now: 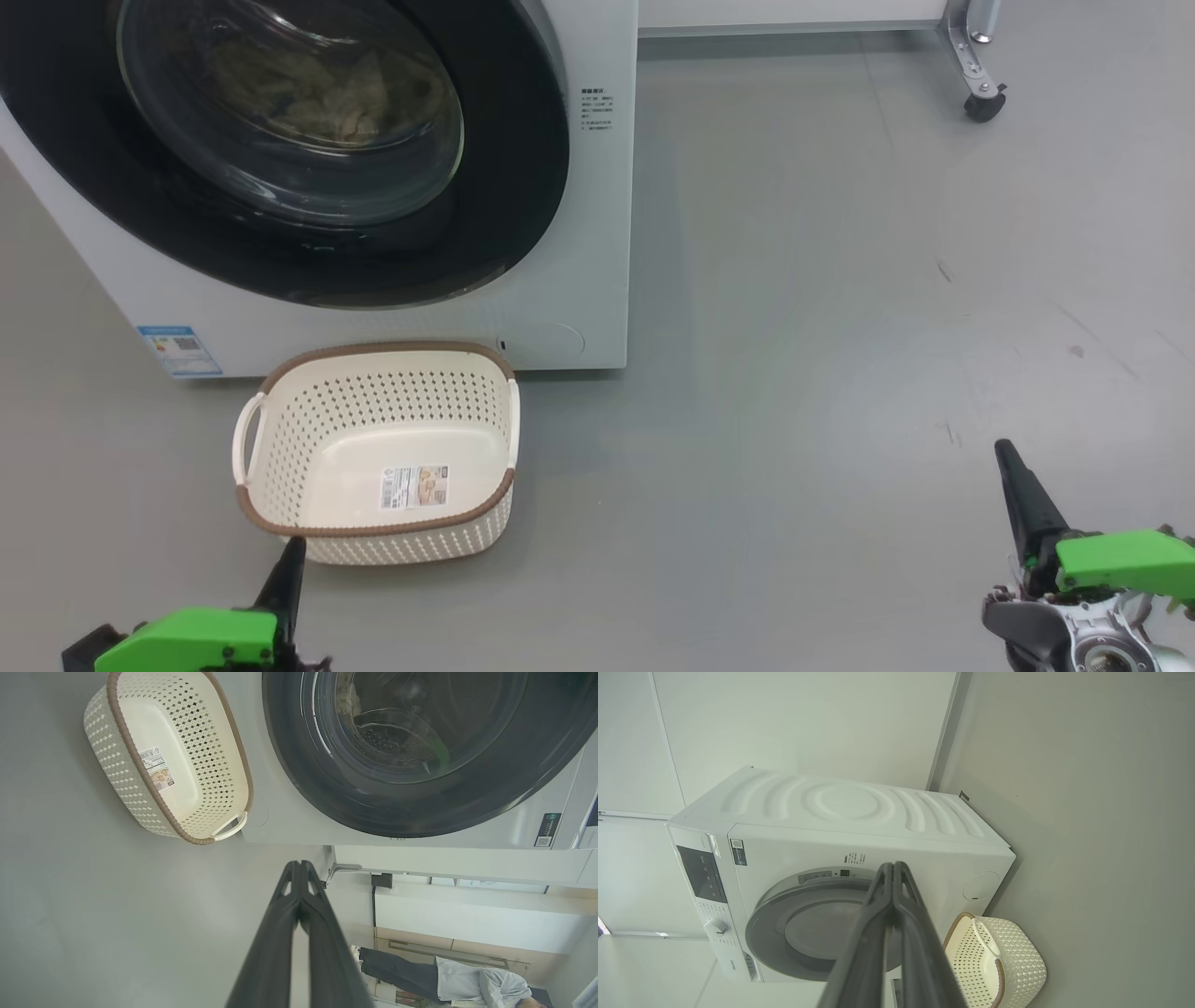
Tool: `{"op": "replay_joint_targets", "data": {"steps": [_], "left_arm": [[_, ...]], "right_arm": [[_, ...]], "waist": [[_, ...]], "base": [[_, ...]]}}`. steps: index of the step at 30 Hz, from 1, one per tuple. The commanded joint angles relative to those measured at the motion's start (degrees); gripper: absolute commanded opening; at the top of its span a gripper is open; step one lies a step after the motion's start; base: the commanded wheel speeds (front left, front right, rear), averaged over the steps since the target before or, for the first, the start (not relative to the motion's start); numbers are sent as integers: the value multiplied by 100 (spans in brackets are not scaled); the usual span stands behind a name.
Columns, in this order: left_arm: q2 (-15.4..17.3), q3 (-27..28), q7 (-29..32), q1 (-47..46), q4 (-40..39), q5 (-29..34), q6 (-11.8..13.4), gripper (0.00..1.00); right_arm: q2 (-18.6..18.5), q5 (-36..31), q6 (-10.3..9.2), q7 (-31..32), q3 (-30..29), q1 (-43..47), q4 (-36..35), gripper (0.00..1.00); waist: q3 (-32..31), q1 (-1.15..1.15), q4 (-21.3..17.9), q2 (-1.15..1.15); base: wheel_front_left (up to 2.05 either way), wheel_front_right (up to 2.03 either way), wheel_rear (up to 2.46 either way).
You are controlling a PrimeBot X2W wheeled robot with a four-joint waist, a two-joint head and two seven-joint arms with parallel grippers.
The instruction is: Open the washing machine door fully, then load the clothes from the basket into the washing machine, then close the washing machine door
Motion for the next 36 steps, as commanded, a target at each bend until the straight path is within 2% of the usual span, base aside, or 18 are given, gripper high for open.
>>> {"op": "replay_joint_targets", "data": {"steps": [1,15,36], "left_arm": [[37,253,43,-307,-191,-116,-58,0],[-48,694,298,-340,-195,-977,-310,0],[-72,734,328,-343,-194,-962,-314,0]], "right_arm": [[-142,144,17,38,68,-325,-145,0],[-147,1146,20,218,22,-541,27,0],[-115,1123,20,256,-23,-548,33,0]], "waist": [[1,0,0,0],[10,0,-3,0],[10,0,-3,0]], "base": [[0,0,0],[0,0,0],[0,0,0]]}}
